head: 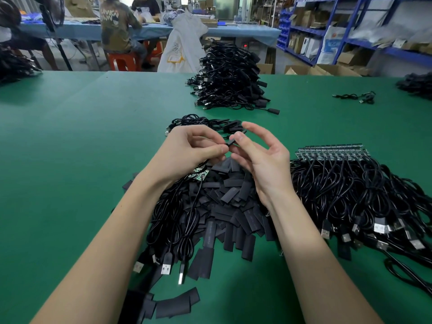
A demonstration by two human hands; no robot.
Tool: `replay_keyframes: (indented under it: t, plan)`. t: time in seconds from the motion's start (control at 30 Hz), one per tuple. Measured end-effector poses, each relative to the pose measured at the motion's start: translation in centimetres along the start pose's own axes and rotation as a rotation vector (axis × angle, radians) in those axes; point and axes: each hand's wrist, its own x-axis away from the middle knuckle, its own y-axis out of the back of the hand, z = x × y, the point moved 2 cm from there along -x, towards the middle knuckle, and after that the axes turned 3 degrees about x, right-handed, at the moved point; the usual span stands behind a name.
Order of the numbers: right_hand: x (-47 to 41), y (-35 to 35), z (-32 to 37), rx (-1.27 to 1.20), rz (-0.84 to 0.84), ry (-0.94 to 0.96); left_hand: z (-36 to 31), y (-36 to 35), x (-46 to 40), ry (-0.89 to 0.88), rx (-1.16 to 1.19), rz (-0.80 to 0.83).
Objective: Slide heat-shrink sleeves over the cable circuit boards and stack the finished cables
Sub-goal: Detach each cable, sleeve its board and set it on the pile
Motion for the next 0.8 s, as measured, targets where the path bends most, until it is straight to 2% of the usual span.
replay_keyframes:
  t: [0.13, 0.57, 0.7, 0.8]
  plan:
    - [0.12, -0.15, -0.08, -0.057, -0.033, -0.009, 0.05, -0.3, -0.06, -0.013, 0.054, -0.022]
    - [0.1, -0.33, -0.5, -0.093, -0.028, -0.03, 0.4, -0.18, -0.15, -0.021, -0.011, -0.037]
    - [-0.03, 0.04, -0.64, -0.146, -0.112, -0.062, 0.57, 0.34, -0.16, 0.052, -0.186, 0.043]
    - [-0.06, 0.31, -0.71, -0.158, -0.153, -0.07, 0.67, 0.48, -0.08, 0.009, -0.423, 0.051]
